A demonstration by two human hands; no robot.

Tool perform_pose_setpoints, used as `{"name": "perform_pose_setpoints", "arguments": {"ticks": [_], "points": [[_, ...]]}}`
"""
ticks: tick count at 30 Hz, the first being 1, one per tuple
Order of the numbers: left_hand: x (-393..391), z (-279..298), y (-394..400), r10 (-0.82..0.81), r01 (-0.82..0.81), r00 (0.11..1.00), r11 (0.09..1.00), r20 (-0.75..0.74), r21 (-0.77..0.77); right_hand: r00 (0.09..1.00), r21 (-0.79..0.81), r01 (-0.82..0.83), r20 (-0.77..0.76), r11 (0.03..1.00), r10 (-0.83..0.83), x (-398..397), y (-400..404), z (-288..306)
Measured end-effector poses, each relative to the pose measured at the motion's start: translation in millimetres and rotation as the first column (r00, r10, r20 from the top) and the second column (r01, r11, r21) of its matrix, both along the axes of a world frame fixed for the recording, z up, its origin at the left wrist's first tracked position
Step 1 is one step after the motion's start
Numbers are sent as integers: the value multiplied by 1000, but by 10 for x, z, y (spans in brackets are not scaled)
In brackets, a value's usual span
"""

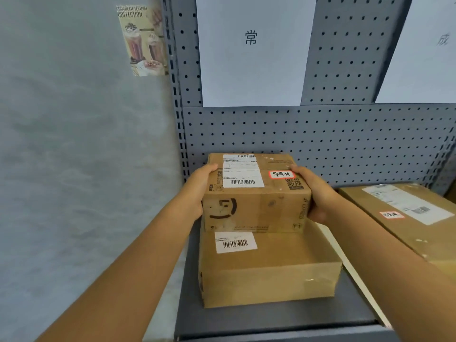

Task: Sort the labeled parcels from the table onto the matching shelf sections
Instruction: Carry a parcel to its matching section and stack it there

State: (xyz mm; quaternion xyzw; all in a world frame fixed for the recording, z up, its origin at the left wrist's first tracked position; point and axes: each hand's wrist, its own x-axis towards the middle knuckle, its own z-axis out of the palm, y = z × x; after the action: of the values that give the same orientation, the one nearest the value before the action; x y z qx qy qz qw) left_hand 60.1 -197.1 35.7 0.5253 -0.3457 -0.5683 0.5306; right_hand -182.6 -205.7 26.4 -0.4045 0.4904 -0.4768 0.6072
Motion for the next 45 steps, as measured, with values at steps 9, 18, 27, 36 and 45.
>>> {"name": "perform_pose_setpoints", "arguments": {"ticks": [9,18,27,36,45], "points": [[-70,-50,-146,79,-79,997,996,-8,48,996,-43,-79,-36,996,78,-82,-299,-23],[-80,1,-90,62,-65,996,997,62,51,971,5,-132,-202,991,130,-134,-348,51],[170,171,394,367,-266,635,930,680,-253,333,-424,-263,-883,867,-331,215,-269,555],[1923,114,2529,149,-363,-226,904,963,-225,350,-384,-882,-922,273,-165,2507,1128,369],[3809,-197,5466,-167,-719,-354,678,920,-153,255,-253,-966,-965,-50,-56,5122,3254,-224]]}}
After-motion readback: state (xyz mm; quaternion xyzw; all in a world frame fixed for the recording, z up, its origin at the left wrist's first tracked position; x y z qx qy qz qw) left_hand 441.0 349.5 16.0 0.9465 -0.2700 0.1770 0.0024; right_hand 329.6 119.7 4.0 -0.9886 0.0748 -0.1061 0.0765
